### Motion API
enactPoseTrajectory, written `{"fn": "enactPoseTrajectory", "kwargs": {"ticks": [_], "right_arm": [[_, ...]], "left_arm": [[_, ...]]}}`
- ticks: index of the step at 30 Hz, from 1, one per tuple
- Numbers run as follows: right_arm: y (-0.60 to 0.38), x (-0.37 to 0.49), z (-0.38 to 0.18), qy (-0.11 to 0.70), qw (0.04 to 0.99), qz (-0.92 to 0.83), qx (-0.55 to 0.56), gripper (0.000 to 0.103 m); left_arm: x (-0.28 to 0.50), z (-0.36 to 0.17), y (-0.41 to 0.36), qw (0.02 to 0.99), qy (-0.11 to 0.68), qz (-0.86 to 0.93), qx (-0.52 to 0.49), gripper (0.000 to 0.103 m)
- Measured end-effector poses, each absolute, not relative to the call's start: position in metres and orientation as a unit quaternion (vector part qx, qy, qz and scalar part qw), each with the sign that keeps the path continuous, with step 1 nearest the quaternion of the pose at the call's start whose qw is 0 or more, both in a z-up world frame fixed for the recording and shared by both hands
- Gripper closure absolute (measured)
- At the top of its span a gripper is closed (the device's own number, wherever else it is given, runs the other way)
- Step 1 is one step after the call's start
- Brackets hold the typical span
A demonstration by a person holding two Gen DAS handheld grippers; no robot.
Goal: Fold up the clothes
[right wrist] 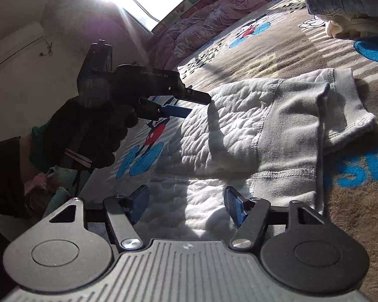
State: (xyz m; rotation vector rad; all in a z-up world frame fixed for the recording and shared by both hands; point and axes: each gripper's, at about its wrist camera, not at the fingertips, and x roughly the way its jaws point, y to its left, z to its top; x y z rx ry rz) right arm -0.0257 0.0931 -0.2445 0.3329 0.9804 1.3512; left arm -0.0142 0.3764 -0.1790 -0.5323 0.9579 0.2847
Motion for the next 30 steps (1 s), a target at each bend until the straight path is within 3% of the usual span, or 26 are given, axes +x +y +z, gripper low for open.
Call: {"fn": "enactPoseTrajectory", "kwargs": {"ticks": [2, 5, 13, 20, 24, 26, 28, 30], "right_arm": [[0.088, -0.017, -0.253, 0.452, 0.643, 0.590, 0.183, 0.037], [0.076, -0.006, -0.262, 0.470, 0.624, 0.573, 0.248, 0.037], [0.030, 0.000, -0.275, 0.473, 0.610, 0.521, 0.365, 0.023], [-0.010, 0.003, -0.295, 0.465, 0.567, 0.486, 0.476, 0.016], [-0.015, -0.003, -0.297, 0.467, 0.583, 0.480, 0.461, 0.016], [-0.014, -0.008, -0.297, 0.471, 0.595, 0.477, 0.444, 0.020], [-0.008, -0.017, -0.296, 0.481, 0.621, 0.467, 0.407, 0.034], [-0.007, -0.023, -0.294, 0.482, 0.641, 0.462, 0.379, 0.042]], "left_arm": [[-0.014, -0.174, 0.364, 0.853, 0.462, 0.116, -0.214, 0.086], [-0.025, -0.165, 0.350, 0.861, 0.467, 0.081, -0.183, 0.091], [-0.069, -0.131, 0.276, 0.885, 0.458, -0.077, -0.034, 0.092], [-0.120, -0.143, 0.233, 0.856, 0.488, -0.153, 0.072, 0.093], [-0.138, -0.162, 0.216, 0.831, 0.514, -0.180, 0.109, 0.093], [-0.143, -0.173, 0.208, 0.819, 0.527, -0.189, 0.125, 0.093], [-0.145, -0.179, 0.203, 0.809, 0.539, -0.189, 0.143, 0.092], [-0.143, -0.179, 0.202, 0.795, 0.556, -0.199, 0.136, 0.081]]}}
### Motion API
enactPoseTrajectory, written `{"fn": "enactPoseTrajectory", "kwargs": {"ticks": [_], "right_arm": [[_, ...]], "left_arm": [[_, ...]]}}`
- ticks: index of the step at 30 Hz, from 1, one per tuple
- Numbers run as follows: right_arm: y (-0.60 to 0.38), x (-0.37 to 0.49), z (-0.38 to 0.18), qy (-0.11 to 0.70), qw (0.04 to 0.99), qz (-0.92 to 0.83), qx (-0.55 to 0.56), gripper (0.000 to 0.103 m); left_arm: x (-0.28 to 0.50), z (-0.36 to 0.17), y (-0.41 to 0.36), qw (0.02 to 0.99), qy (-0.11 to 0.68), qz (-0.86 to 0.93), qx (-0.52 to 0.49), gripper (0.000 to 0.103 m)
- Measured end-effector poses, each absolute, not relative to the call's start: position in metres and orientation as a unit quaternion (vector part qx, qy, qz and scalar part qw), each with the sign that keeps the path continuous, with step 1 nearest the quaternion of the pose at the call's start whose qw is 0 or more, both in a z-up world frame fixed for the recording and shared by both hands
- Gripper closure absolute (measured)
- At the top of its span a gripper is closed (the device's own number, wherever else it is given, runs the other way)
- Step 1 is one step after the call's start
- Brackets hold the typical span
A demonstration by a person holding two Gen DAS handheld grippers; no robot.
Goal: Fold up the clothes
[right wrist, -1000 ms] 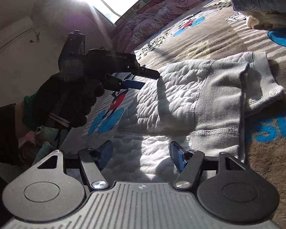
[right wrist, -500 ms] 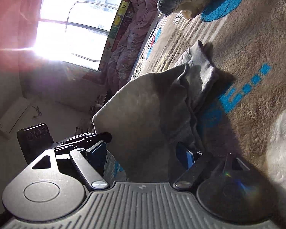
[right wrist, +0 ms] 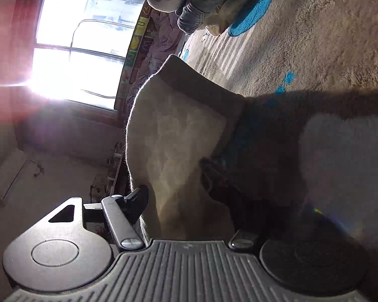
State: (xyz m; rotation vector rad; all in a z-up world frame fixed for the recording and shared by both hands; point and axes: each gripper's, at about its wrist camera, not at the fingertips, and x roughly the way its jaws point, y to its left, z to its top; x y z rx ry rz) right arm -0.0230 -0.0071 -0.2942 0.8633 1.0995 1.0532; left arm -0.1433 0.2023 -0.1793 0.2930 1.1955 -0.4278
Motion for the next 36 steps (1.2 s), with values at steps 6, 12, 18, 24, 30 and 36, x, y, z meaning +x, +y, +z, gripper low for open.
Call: {"fn": "enactPoseTrajectory", "kwargs": {"ticks": [6, 12, 18, 24, 30, 36], "right_arm": [[-0.009, -0.035, -0.292, 0.478, 0.667, 0.459, 0.340, 0.057], [-0.007, -0.054, -0.280, 0.452, 0.712, 0.470, 0.262, 0.059], [-0.009, -0.067, -0.271, 0.427, 0.740, 0.476, 0.209, 0.059], [-0.010, -0.064, -0.268, 0.420, 0.744, 0.480, 0.196, 0.059], [-0.010, -0.053, -0.268, 0.422, 0.740, 0.484, 0.201, 0.060], [0.011, -0.042, -0.262, 0.426, 0.740, 0.476, 0.209, 0.060]], "left_arm": [[-0.128, -0.134, 0.204, 0.835, 0.509, -0.173, 0.113, 0.052], [-0.072, -0.114, 0.176, 0.875, 0.463, -0.094, 0.105, 0.053], [-0.010, -0.120, 0.122, 0.879, 0.454, -0.057, 0.134, 0.053], [0.040, -0.144, 0.097, 0.855, 0.496, 0.009, 0.155, 0.053], [0.033, -0.150, 0.122, 0.844, 0.506, 0.045, 0.171, 0.090], [-0.024, -0.104, 0.178, 0.864, 0.476, 0.105, 0.125, 0.094]]}}
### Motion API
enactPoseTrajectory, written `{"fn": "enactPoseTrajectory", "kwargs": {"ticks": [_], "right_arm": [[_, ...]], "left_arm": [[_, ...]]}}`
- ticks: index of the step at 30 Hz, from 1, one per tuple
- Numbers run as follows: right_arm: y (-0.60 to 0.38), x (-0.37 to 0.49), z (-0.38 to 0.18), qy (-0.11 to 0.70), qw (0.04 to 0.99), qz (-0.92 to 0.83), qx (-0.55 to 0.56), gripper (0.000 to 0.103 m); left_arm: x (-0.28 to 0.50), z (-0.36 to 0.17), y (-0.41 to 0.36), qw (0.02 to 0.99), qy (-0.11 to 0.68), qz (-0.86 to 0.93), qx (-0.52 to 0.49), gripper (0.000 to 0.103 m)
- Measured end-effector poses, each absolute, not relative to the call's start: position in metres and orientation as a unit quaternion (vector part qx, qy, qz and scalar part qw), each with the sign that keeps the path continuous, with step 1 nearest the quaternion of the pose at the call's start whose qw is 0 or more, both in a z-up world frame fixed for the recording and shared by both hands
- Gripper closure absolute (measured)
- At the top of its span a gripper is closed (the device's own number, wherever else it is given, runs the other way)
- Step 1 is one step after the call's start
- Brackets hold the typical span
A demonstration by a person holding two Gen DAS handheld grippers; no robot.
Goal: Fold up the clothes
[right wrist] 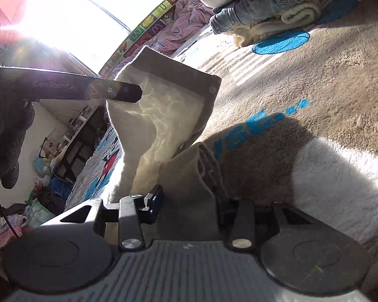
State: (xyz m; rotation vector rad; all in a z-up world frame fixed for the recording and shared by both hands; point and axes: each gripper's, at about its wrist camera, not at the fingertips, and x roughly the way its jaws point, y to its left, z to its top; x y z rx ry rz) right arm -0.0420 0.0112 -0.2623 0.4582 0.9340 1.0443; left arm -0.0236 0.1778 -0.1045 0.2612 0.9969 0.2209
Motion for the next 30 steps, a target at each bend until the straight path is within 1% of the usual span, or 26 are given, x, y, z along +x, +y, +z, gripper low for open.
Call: {"fn": "enactPoseTrajectory", "kwargs": {"ticks": [6, 7, 8, 10, 15, 21, 25, 28, 30], "right_arm": [[0.012, -0.042, -0.257, 0.420, 0.751, 0.471, 0.196, 0.059], [0.011, -0.042, -0.256, 0.417, 0.754, 0.469, 0.192, 0.058], [0.010, -0.043, -0.255, 0.415, 0.758, 0.468, 0.187, 0.055], [0.010, -0.042, -0.252, 0.407, 0.768, 0.465, 0.169, 0.050], [0.007, -0.044, -0.250, 0.400, 0.774, 0.470, 0.143, 0.050], [0.002, -0.053, -0.243, 0.386, 0.789, 0.464, 0.116, 0.050], [-0.002, -0.073, -0.223, 0.315, 0.810, 0.491, 0.061, 0.050], [-0.004, -0.099, -0.210, 0.242, 0.816, 0.525, -0.012, 0.050], [0.000, -0.121, -0.207, 0.194, 0.812, 0.543, -0.087, 0.050]], "left_arm": [[-0.112, -0.069, 0.240, 0.870, 0.453, 0.183, 0.075, 0.095], [-0.125, -0.067, 0.247, 0.869, 0.451, 0.193, 0.068, 0.095], [-0.142, -0.066, 0.256, 0.868, 0.449, 0.205, 0.061, 0.096], [-0.178, -0.069, 0.273, 0.864, 0.446, 0.231, 0.040, 0.096], [-0.251, -0.087, 0.299, 0.848, 0.451, 0.277, 0.010, 0.096], [-0.302, -0.112, 0.315, 0.825, 0.470, 0.312, -0.022, 0.096], [-0.321, -0.137, 0.322, 0.807, 0.497, 0.317, -0.038, 0.096], [-0.326, -0.154, 0.330, 0.792, 0.524, 0.306, -0.066, 0.096], [-0.328, -0.164, 0.334, 0.782, 0.546, 0.290, -0.077, 0.091]]}}
